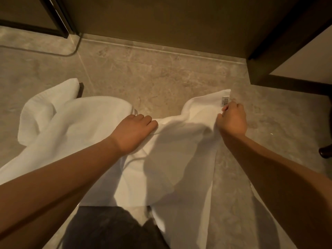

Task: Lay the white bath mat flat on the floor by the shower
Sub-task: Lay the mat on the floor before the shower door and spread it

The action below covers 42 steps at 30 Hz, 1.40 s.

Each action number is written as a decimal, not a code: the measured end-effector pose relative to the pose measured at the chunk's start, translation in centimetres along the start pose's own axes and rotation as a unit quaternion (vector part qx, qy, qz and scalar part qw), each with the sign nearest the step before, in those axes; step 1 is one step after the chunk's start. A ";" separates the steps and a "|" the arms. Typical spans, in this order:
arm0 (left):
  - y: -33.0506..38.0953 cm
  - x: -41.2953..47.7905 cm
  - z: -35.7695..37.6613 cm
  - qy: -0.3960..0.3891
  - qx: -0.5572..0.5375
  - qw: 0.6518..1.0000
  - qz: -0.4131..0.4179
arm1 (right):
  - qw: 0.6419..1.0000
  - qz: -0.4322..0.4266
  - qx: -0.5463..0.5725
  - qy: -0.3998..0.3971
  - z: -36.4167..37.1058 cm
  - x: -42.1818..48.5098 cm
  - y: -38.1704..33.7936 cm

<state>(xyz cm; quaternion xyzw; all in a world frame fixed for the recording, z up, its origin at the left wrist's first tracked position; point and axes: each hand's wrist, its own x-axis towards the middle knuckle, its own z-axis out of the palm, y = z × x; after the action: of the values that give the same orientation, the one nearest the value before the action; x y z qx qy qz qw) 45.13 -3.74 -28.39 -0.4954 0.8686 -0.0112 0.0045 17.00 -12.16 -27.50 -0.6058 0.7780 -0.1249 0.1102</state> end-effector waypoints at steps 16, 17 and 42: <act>0.0 -2.7 -0.6 -0.006 -0.087 0.996 0.017 | 0.891 -0.427 -0.130 -0.079 1.7 -1.6 -5.6; 0.0 -2.5 -1.0 -0.004 -0.097 0.995 -0.014 | 0.898 -0.414 -0.122 -0.086 1.6 -1.4 -5.6; 1.7 -0.1 -0.7 -0.174 0.061 0.977 -0.110 | 0.977 -0.192 0.097 -0.005 -0.8 -2.0 -4.9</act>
<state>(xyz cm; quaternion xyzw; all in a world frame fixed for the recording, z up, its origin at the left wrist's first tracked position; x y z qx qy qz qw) 43.72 -2.73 -27.71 -0.5808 0.7924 0.0216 0.1850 21.70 -11.30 -25.10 -0.7310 0.6308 -0.2152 0.1464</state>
